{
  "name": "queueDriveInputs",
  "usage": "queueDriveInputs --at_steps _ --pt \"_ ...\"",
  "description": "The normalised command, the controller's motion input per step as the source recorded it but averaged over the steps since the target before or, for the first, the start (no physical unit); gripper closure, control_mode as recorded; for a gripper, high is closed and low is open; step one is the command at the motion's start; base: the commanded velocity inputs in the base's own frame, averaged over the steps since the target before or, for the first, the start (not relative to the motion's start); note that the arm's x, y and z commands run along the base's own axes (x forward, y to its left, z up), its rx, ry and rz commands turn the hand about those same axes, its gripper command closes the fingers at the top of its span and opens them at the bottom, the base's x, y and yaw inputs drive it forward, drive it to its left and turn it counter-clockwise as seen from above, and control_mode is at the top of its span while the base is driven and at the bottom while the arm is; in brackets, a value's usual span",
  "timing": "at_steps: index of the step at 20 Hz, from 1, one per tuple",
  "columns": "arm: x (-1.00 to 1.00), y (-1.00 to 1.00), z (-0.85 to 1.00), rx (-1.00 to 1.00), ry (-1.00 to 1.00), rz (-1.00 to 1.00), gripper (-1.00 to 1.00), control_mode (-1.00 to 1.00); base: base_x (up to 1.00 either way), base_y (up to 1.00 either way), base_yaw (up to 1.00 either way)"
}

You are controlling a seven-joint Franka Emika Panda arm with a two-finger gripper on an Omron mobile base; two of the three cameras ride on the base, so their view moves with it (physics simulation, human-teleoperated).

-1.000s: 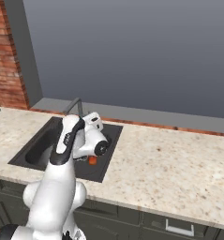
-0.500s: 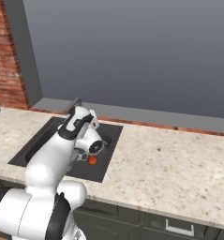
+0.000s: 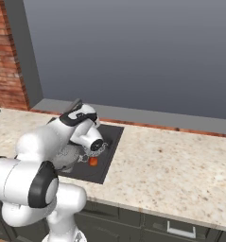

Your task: Pick the strainer and colander and place them in the sink. Then turn on the water.

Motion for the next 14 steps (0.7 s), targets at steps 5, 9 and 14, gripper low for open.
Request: queueDriveInputs --at_steps 5,9,14 --pt "0.30 0.00 0.00 0.00 0.01 0.03 -1.00 -1.00 0.00 0.00 0.00" --pt "0.26 0.00 -0.03 0.00 0.04 0.03 -1.00 -1.00 0.00 0.00 0.00" --pt "0.37 0.15 -0.20 0.01 0.06 0.01 -1.00 -1.00 0.00 0.00 0.00"
